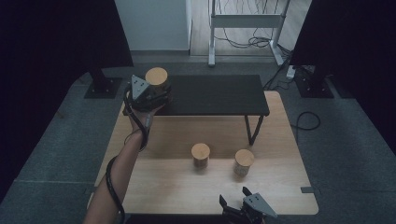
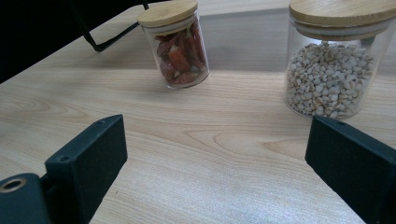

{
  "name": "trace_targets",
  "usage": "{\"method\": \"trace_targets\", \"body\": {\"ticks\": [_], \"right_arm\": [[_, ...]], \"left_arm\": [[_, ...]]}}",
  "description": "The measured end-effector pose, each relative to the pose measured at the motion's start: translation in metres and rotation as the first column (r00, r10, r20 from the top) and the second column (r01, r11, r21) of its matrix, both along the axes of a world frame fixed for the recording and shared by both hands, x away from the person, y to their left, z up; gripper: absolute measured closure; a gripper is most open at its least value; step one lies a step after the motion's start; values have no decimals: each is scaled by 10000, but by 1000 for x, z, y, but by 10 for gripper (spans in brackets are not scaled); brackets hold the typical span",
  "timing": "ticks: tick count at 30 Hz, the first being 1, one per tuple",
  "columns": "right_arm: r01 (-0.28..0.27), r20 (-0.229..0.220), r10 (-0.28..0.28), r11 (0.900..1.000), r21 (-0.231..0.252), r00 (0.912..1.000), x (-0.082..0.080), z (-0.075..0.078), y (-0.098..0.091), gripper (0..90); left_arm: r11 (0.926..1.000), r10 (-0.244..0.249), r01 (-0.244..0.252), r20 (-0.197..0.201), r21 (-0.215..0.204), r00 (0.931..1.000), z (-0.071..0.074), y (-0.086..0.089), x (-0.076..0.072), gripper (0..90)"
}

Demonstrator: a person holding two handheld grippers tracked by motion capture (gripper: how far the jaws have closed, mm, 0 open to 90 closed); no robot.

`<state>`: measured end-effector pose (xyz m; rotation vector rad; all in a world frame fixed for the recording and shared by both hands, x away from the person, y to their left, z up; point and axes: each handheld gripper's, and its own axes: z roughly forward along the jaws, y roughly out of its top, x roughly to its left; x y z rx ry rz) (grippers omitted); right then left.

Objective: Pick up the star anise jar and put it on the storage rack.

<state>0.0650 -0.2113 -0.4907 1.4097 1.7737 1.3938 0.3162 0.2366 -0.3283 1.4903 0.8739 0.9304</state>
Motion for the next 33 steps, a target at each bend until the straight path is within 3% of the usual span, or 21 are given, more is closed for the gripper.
{"method": "trace_targets", "body": {"ticks": [8,14,33], "right_arm": [[-10,10,10,10000,-14,10000,0,0,0,49],[-2,16,2,10000,17,10000,-1,0,0,49],[68,92,-67,9999,-85,9999,-2,0,2,50]], "left_arm": [[10000,57,-58,-286,-65,9996,3,-4,12,265],[9989,14,-35,-456,-458,9990,1,2,16,265],[9996,64,-80,-542,-282,9985,4,0,15,264]]}}
